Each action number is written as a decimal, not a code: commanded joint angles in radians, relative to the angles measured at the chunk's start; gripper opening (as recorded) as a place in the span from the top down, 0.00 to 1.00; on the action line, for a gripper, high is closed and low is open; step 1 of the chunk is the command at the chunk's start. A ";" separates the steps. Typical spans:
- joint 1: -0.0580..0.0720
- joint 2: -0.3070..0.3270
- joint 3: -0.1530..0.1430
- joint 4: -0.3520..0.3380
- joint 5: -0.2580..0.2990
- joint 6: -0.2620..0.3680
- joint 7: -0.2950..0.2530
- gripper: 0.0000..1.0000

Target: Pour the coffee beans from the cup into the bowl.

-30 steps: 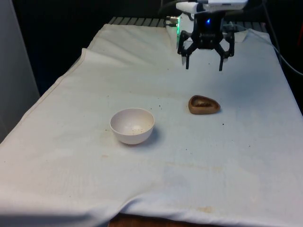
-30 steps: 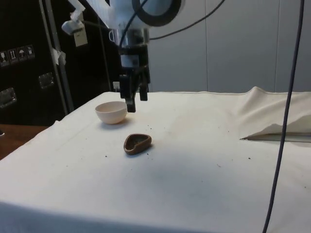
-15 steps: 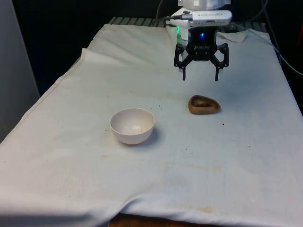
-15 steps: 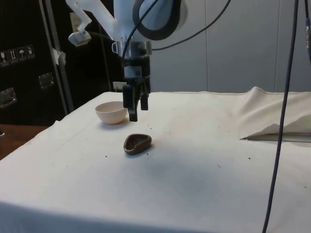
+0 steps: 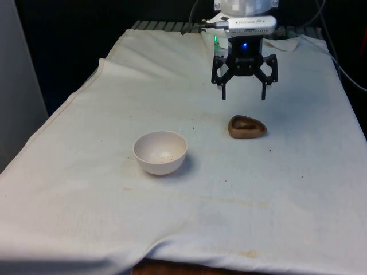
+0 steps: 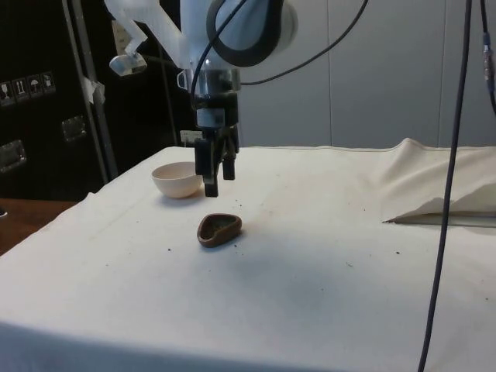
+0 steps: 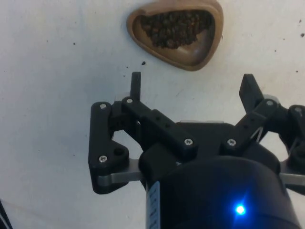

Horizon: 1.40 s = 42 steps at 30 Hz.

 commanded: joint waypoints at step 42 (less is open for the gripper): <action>-0.033 0.145 -0.033 0.007 0.039 0.178 -0.040 0.00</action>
